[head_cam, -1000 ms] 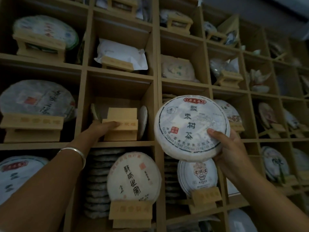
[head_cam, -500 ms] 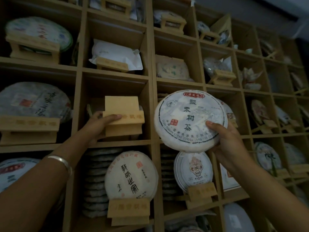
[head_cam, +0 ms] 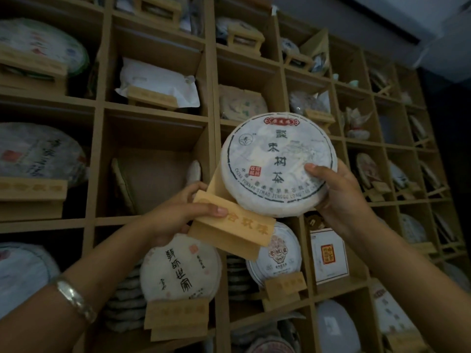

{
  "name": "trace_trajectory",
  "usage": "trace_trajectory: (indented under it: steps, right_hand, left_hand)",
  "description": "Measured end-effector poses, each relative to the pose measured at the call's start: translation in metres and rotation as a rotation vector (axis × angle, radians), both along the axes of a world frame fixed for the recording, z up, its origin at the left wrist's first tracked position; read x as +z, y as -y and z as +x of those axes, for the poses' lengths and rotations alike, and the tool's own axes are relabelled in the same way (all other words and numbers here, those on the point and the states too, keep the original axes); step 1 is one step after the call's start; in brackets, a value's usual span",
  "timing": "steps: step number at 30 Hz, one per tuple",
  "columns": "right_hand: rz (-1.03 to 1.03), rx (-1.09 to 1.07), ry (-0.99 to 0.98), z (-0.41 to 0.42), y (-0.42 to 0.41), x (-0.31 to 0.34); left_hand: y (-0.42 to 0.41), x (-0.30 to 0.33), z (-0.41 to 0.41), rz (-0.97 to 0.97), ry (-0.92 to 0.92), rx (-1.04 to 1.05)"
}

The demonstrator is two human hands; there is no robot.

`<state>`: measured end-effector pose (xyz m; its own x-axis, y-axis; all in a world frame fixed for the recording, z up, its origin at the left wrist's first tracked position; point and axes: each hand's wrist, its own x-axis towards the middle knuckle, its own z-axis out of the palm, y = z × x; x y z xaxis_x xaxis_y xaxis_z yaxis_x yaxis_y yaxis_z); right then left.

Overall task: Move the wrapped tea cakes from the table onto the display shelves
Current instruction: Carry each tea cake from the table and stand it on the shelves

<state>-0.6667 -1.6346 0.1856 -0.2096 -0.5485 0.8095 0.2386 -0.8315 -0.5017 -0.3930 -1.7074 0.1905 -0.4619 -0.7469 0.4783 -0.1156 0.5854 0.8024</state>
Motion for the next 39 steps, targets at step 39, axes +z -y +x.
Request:
trace_trajectory:
  steps: [39]
  right_hand:
    - [0.23, -0.202, -0.465, 0.063, 0.038, -0.006]
  left_hand:
    - [-0.036, -0.081, 0.022, 0.039, -0.408, 0.161]
